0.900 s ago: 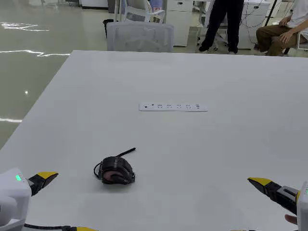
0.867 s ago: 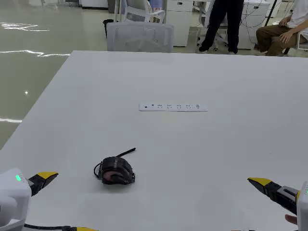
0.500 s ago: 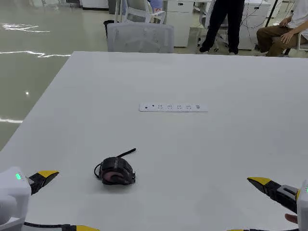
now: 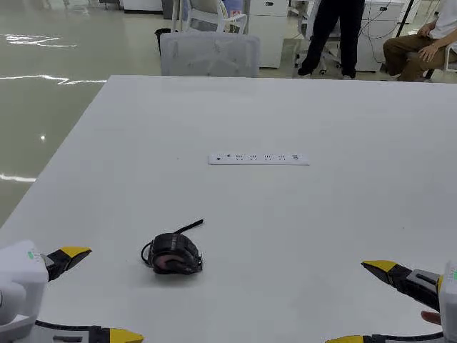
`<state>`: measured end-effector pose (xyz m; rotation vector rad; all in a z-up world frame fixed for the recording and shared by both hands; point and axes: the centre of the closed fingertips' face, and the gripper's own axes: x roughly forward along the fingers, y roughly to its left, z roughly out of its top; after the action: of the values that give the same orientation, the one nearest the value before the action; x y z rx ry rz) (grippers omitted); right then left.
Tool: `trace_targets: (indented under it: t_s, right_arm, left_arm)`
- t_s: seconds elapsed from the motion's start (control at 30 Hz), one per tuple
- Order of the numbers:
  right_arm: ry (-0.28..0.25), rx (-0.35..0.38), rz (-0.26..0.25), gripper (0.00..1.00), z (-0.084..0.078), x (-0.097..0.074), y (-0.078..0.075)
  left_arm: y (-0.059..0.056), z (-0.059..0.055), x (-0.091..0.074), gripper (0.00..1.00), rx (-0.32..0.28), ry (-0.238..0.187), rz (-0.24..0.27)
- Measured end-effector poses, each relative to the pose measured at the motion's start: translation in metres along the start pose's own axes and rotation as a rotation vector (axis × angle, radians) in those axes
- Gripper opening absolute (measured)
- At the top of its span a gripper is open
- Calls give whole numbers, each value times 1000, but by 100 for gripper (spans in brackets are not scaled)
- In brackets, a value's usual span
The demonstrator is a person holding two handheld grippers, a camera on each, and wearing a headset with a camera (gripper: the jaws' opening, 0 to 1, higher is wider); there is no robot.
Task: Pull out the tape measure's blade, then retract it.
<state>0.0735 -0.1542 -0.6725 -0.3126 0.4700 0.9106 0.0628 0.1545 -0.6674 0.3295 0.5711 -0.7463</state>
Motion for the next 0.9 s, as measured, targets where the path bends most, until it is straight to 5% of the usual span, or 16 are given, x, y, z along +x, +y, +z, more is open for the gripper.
trace_targets:
  t_s: [0.37, 0.9]
  right_arm:
    - [25, -54, 58, 77, 0, 19, -8]
    - [27, -114, 168, 66, 12, 61, -12]
  left_arm:
    - [7, 7, 16, 81, 51, 22, -39]
    - [21, 1, 52, 59, 176, 97, -126]
